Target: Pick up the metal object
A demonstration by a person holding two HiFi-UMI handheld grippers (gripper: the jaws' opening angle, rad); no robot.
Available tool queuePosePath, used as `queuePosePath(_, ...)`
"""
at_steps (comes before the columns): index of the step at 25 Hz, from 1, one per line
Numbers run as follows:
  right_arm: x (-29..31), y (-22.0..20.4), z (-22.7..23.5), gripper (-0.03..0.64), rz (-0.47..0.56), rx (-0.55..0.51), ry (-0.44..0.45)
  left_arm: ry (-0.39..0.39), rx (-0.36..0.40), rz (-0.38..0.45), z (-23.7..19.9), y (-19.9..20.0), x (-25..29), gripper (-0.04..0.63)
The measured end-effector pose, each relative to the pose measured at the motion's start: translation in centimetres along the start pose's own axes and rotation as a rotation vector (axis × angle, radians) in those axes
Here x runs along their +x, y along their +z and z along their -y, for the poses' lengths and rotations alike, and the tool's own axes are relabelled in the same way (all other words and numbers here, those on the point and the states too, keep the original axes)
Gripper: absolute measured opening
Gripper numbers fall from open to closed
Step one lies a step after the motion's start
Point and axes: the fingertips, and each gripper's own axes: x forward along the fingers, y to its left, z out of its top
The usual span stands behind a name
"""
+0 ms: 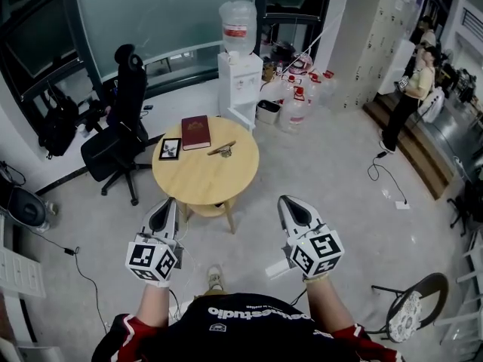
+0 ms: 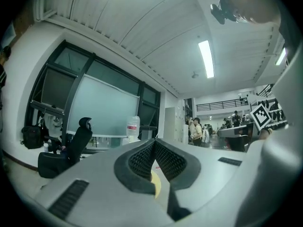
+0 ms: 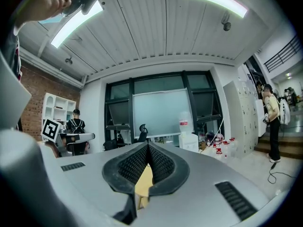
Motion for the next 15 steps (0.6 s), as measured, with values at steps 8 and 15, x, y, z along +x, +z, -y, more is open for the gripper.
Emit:
queuePosePath(8, 4.9, -0.2, 1.3, 0.028, -0.015, 0.026, -0.016, -0.005, 0.025, -0.019, -3.4, -0.5, 3.9, 0.015)
queuePosePath(15, 8.6, 0.5, 2.1, 0.028, -0.003, 0.031, -0.028, -0.019, 0.037, -0.015, -5.7, -0.2, 7.1, 0.015)
